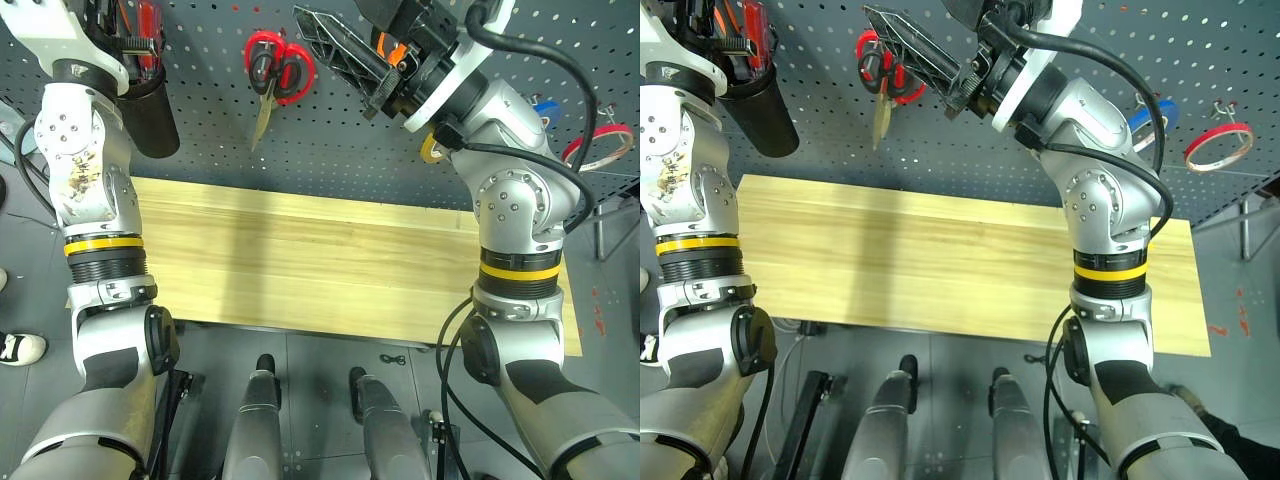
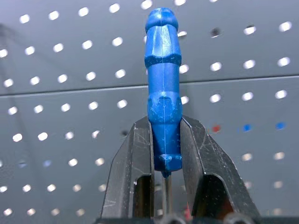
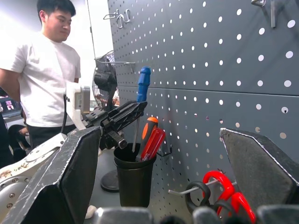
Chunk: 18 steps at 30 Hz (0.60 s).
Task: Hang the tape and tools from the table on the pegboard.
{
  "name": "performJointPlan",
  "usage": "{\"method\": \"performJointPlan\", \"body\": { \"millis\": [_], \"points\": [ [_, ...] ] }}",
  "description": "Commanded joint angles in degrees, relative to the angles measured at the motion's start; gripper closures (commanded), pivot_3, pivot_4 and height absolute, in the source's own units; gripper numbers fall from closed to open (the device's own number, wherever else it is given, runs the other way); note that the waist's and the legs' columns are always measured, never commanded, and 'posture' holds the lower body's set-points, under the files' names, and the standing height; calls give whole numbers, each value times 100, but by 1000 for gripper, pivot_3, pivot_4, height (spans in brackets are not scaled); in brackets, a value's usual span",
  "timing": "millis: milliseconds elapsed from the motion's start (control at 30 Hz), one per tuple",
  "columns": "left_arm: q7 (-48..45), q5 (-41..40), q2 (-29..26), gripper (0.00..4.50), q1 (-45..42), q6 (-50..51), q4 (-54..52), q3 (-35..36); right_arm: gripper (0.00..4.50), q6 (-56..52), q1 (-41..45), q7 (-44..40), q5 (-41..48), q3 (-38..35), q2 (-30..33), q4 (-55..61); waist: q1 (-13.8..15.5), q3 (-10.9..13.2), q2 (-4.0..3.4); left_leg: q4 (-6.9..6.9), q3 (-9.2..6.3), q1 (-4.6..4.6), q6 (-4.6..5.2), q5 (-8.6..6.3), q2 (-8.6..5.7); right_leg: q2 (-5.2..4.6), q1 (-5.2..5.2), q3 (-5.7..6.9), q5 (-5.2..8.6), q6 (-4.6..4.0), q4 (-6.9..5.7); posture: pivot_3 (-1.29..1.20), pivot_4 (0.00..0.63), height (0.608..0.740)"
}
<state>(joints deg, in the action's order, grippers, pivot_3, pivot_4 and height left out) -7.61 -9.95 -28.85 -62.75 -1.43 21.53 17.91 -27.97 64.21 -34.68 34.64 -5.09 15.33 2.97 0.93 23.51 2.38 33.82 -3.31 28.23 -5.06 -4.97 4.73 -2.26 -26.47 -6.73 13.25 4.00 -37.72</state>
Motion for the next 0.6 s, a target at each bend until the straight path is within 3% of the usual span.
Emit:
{"method": "performJointPlan", "body": {
  "millis": [33, 200, 267, 500, 600],
  "points": [
    [100, 95, -132, 4183, 120, -14, -1, 44, 0, -3, 56, 13, 72, -55, 83, 345, -2, 0, 0, 0, 0, 0, 0, 0, 0, 0, 0, 0, 0, 0, 0, 108, 366, 740],
    [-105, -96, -34, 4183, 453, 286, -82, 32, 0, -90, 2, 28, 60, -14, 151, 415, -6, 0, 0, 1, 0, -2, 0, 0, 0, 0, -1, 0, 0, 0, -10, 104, 375, 740],
    [-166, -120, -36, 3133, 499, 297, -139, 10, 0, -111, -4, 37, 55, -9, 165, 420, -5, 0, 0, 2, 0, -2, 0, 2, 1, 0, -1, 1, 0, 0, -15, 102, 376, 740],
    [-225, -308, -43, 90, 424, 409, -300, 72, 0, -83, -20, 25, -13, 12, 187, 368, -6, 0, 0, 5, 0, -3, -2, 9, 1, -1, -1, 5, 0, 0, -25, 105, 376, 740],
    [-366, -402, -127, 30, 417, 572, -496, 62, 0, -57, -25, 29, -80, 34, 216, 368, -4, 0, 0, 5, 0, -2, -2, 9, 0, -3, 0, 6, 0, 0, -23, 105, 373, 740]
  ]
}}
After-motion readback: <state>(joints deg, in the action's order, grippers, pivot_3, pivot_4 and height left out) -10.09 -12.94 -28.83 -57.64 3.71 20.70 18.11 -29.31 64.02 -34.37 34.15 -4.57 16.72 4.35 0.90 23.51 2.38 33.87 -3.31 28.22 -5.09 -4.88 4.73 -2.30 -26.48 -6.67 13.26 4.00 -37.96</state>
